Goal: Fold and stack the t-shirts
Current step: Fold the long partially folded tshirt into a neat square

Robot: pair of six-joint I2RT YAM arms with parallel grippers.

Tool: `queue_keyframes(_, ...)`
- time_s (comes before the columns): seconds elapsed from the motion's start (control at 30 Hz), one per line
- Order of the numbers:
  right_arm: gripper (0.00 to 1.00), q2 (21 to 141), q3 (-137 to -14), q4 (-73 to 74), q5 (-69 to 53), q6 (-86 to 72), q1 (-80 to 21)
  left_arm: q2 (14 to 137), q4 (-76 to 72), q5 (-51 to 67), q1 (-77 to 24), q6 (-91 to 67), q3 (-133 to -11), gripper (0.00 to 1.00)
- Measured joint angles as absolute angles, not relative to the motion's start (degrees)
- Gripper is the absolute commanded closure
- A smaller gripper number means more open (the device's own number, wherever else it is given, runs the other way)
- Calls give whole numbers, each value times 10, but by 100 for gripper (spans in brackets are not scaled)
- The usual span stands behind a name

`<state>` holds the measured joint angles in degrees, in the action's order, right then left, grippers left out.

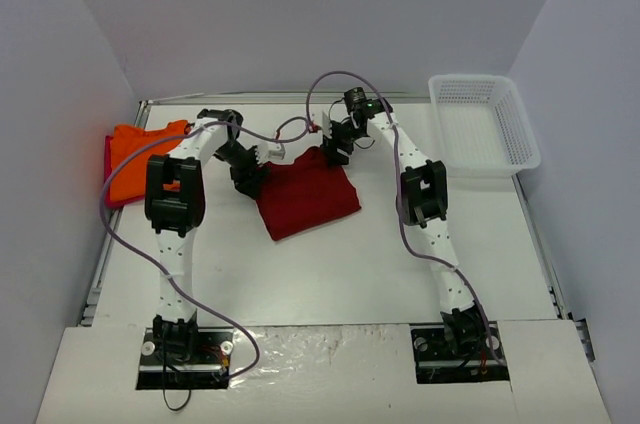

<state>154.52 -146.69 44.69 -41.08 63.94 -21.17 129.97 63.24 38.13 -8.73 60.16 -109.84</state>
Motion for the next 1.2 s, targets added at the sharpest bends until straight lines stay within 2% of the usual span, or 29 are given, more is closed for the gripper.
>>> queue_keyframes(0.07,39,1541,-1454,424,-403,616,-215,1291,608,384,-85,588,-1069,41)
queue_keyframes(0.1,39,1535,-1440,410,-397,602,-215,1281,595,381,-85,580,-1058,32)
queue_keyframes(0.23,38,1493,-1381,365,-357,554,-223,1236,561,371,-84,547,-1031,19)
queue_keyframes(0.3,36,1461,-1349,340,-325,531,-230,1194,531,359,-84,519,-1013,9)
queue_keyframes(0.37,34,1418,-1313,318,-295,509,-238,1136,481,339,-84,476,-973,3)
queue_keyframes(0.57,33,1242,-1206,264,-180,455,-268,953,345,248,-80,317,-871,6)
queue_keyframes(0.8,32,1061,-956,106,29,448,-343,932,251,195,-49,181,-779,6)
queue_keyframes(1.03,30,1042,-712,-74,215,523,-475,932,205,195,18,100,-733,6)
queue_keyframes(1.2,28,1048,-623,-201,306,575,-528,916,103,178,55,23,-664,6)
